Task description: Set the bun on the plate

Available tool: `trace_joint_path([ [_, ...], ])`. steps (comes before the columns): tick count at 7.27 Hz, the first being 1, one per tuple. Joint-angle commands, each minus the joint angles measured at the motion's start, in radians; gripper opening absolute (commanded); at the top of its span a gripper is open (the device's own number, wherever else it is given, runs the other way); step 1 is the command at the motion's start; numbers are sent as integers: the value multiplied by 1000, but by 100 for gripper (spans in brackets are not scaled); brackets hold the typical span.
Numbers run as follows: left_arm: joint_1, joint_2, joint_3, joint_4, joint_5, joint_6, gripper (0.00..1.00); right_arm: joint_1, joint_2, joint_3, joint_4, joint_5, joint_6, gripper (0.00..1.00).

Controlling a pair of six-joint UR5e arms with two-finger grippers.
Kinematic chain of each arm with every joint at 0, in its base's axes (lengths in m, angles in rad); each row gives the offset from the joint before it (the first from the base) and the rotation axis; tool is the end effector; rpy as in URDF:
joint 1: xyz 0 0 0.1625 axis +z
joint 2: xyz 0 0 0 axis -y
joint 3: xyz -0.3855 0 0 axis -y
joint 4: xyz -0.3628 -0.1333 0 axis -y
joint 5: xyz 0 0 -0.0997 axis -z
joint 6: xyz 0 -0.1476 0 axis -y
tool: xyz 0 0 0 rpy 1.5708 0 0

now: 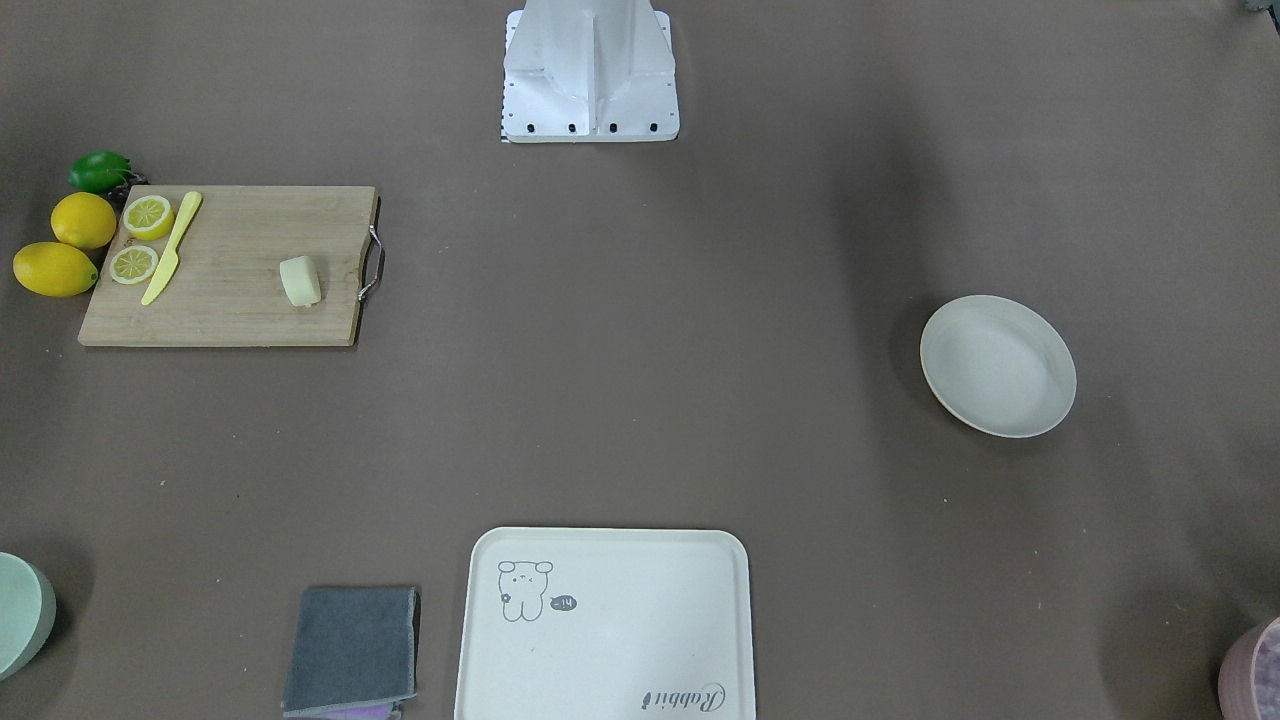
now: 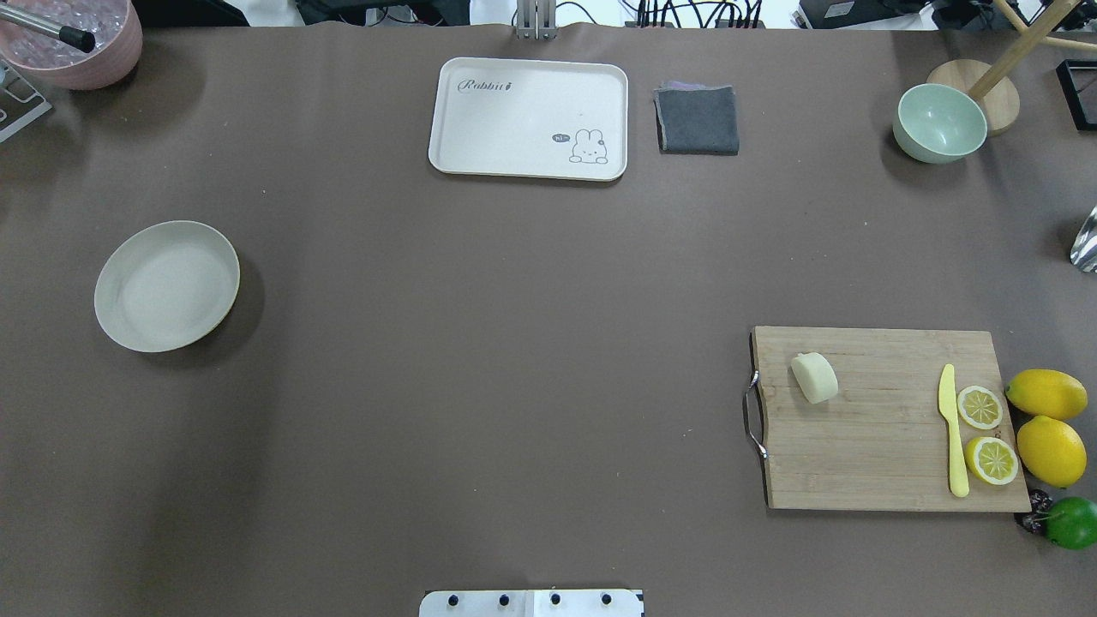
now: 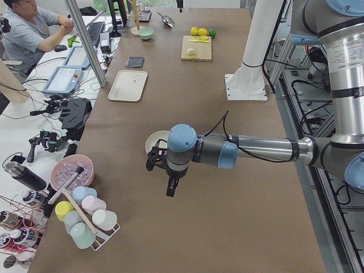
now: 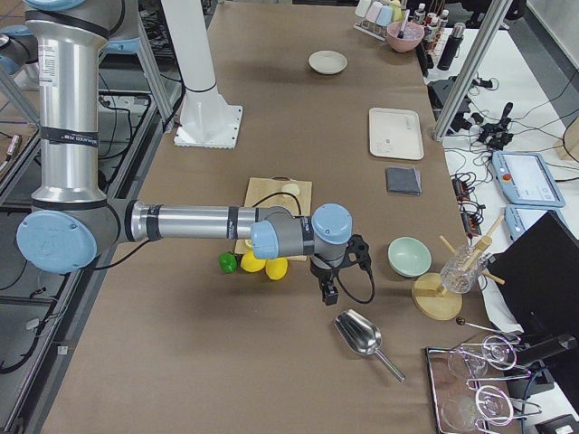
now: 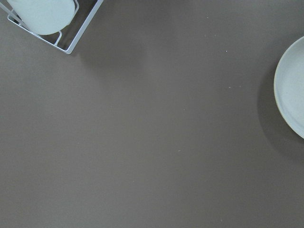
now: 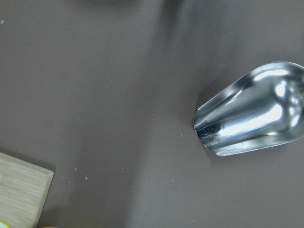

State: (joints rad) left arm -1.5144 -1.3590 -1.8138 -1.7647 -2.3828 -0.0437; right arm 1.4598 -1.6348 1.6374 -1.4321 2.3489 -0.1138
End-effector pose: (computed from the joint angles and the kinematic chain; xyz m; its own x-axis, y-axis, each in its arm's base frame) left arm -0.0035 -0.4023 0.6048 0.6796 0.1578 -0.7164 -0.0253 0.9810 0.1921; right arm -0.0205 -0.4522 0.6363 0.6800 -0.2877 0.6744 0.1881 0.9575 0.2188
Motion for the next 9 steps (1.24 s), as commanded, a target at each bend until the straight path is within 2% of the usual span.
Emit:
trace_joint_path([
  [1, 100, -3, 28, -193, -3, -256, 98, -1, -6, -10, 39, 21, -6, 100],
  [2, 135, -9, 83, -287, -4, -290, 98, -1, -23, -19, 88, 18, -9, 100],
  [3, 170, -53, 97, -315, -1, -392, 97, -1, -37, -14, 140, 21, -4, 100],
  [6, 273, -184, 218, -325, 34, -485, 97, -1, -48, -16, 159, 21, 0, 100],
  [9, 302, -219, 263, -360, 57, -564, 97, -1, -51, -11, 159, 29, 3, 100],
])
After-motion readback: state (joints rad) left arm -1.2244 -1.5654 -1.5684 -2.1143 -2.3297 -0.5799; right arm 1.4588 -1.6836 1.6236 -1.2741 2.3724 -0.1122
